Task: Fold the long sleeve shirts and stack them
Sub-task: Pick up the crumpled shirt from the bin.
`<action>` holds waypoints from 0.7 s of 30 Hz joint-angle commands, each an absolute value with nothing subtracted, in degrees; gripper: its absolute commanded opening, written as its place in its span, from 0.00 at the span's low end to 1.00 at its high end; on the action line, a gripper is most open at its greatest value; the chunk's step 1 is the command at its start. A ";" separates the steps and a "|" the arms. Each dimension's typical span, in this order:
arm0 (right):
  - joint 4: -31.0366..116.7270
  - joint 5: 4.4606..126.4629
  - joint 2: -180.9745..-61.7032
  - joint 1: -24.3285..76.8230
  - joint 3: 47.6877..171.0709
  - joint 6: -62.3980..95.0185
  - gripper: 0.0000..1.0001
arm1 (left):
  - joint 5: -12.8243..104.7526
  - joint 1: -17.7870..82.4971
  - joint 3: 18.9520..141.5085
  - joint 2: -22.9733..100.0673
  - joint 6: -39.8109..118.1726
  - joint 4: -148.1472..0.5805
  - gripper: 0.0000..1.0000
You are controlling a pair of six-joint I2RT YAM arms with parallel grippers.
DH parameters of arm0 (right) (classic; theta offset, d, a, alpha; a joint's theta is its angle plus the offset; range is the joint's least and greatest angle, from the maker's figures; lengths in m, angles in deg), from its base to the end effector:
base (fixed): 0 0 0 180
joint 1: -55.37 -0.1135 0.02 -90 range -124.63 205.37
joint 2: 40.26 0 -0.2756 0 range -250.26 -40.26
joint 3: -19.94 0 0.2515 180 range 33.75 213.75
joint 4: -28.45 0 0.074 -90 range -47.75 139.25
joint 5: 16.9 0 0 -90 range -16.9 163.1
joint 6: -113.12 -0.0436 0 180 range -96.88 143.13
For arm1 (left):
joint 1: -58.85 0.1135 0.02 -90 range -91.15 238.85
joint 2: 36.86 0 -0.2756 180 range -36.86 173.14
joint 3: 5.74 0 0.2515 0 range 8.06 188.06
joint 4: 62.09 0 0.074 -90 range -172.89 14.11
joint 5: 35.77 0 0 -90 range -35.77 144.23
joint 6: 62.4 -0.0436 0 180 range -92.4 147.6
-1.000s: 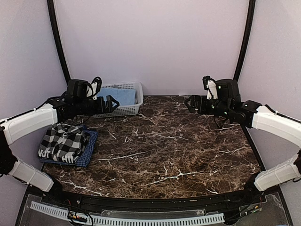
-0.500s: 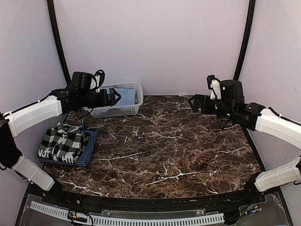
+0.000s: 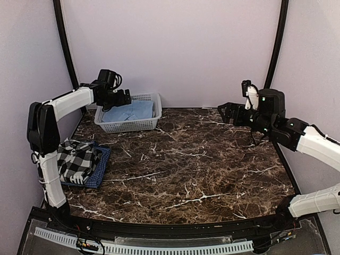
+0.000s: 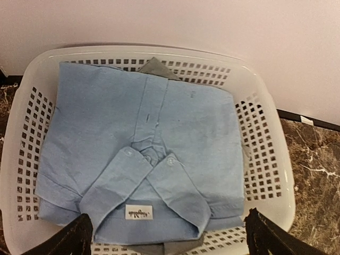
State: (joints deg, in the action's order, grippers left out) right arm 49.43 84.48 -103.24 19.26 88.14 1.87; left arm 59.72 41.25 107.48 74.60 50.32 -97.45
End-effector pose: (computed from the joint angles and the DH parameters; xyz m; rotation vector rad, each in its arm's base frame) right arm 0.2132 0.1449 0.3502 -0.1018 1.8690 0.5148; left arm 0.4493 -0.1381 0.3127 -0.1526 2.1645 -0.3032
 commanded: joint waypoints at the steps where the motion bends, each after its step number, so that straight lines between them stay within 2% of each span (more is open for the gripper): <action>1: 48.62 83.98 -100.74 18.99 87.70 2.86 0.99 | 62.41 43.06 115.46 81.91 48.97 -104.47 0.99; 17: 49.97 81.31 -97.32 18.99 86.74 1.77 0.99 | 62.85 45.73 129.67 101.81 49.06 -109.65 0.99; 21: 49.98 80.72 -97.33 19.03 86.64 1.47 0.99 | 63.17 45.95 130.47 103.70 49.50 -110.86 0.92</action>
State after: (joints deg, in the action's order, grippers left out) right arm 50.15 81.73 -98.21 19.26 87.26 1.80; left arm 62.43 45.25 128.39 102.64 49.23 -107.04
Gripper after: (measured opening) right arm 0.986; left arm 0.961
